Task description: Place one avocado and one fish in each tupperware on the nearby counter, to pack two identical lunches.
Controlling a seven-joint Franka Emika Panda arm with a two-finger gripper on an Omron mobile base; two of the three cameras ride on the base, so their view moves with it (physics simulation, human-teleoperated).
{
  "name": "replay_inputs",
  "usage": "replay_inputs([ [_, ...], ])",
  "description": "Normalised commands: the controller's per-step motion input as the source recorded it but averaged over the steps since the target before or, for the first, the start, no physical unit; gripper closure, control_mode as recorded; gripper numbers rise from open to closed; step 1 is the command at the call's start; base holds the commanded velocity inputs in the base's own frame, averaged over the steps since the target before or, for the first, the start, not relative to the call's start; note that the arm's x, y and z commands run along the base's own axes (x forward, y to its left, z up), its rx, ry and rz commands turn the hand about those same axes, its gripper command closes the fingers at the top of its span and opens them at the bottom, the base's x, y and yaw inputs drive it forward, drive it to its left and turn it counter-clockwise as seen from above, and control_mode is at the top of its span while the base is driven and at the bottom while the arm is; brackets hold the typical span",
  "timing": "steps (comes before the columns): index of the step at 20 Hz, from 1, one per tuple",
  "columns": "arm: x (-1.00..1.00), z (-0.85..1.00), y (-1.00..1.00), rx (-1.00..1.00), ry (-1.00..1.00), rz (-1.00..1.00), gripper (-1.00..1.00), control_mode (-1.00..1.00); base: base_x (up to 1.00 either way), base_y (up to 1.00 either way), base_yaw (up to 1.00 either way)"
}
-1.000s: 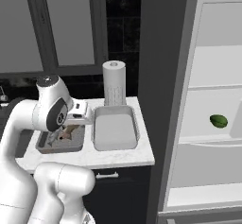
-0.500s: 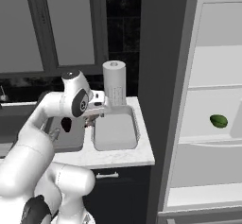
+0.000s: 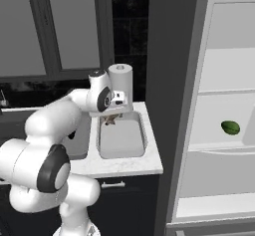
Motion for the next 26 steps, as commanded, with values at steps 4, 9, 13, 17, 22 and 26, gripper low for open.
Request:
replay_inputs([
  [4, 0.46, -0.59, 0.0, 0.0, 0.01, 0.02, 1.0, -1.0, 0.0, 0.0, 0.0],
  [9, 0.41, -0.68, 0.0, 0.0, 0.03, 0.04, 1.0, -1.0, 0.0, 0.0, 0.0],
  [13, 0.36, -0.67, 0.0, 0.0, 0.02, 0.03, 1.0, -1.0, 0.0, 0.0, 0.0],
  [17, 0.31, -0.6, 0.0, 0.0, 0.03, 0.05, -1.0, -1.0, 0.0, 0.0, 0.0],
  [22, -0.02, -0.13, 0.0, 0.0, 0.03, 0.0, -1.0, -1.0, 0.0, 0.0, 0.0],
  [26, -0.18, 0.3, 0.06, -0.04, -0.03, 0.01, -1.0, -1.0, 0.0, 0.0, 0.0],
])
